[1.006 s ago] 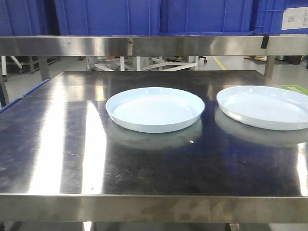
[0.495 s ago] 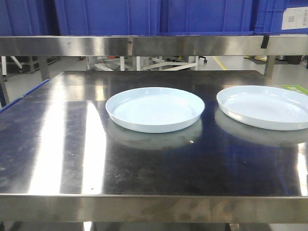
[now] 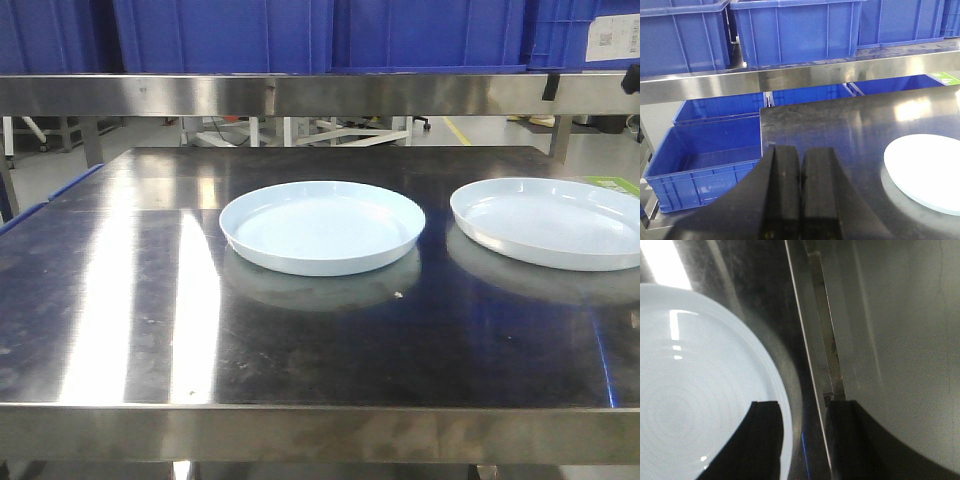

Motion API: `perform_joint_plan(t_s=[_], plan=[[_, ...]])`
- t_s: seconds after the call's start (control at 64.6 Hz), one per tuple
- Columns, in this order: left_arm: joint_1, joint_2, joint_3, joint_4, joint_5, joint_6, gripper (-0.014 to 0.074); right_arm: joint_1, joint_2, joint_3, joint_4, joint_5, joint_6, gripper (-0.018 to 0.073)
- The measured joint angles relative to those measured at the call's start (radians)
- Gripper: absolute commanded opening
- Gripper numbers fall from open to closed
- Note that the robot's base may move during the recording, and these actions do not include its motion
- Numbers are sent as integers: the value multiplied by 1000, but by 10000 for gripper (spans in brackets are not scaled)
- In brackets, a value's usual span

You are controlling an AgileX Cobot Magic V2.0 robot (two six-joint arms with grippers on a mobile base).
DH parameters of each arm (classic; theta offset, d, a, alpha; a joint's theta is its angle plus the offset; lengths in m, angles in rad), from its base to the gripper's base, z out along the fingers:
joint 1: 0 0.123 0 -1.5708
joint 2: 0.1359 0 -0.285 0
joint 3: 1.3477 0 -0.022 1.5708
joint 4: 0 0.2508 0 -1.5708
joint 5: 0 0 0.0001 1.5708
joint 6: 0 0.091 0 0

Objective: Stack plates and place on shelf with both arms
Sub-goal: 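Lower the right gripper onto the rim of the other white plate, then lift the gripped plate with the right gripper and set it onto the centered plate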

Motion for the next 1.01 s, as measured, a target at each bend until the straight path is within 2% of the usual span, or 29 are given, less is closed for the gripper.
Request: perform_joint_plan(t_s=[0.31, 0.635, 0.681, 0.882, 1.006], plan=[[0, 0, 0, 0, 0, 0, 83, 61, 112, -55, 0, -3, 2, 351], [0, 0, 0, 0, 0, 0, 83, 63, 125, -56, -6, -7, 2, 346], [0, 0, 0, 0, 0, 0, 83, 63, 125, -56, -6, -7, 2, 323], [0, 0, 0, 0, 0, 0, 83, 63, 127, -57, -8, 0, 2, 97], [0, 0, 0, 0, 0, 0, 83, 61, 125, -59, 0, 9, 0, 49]])
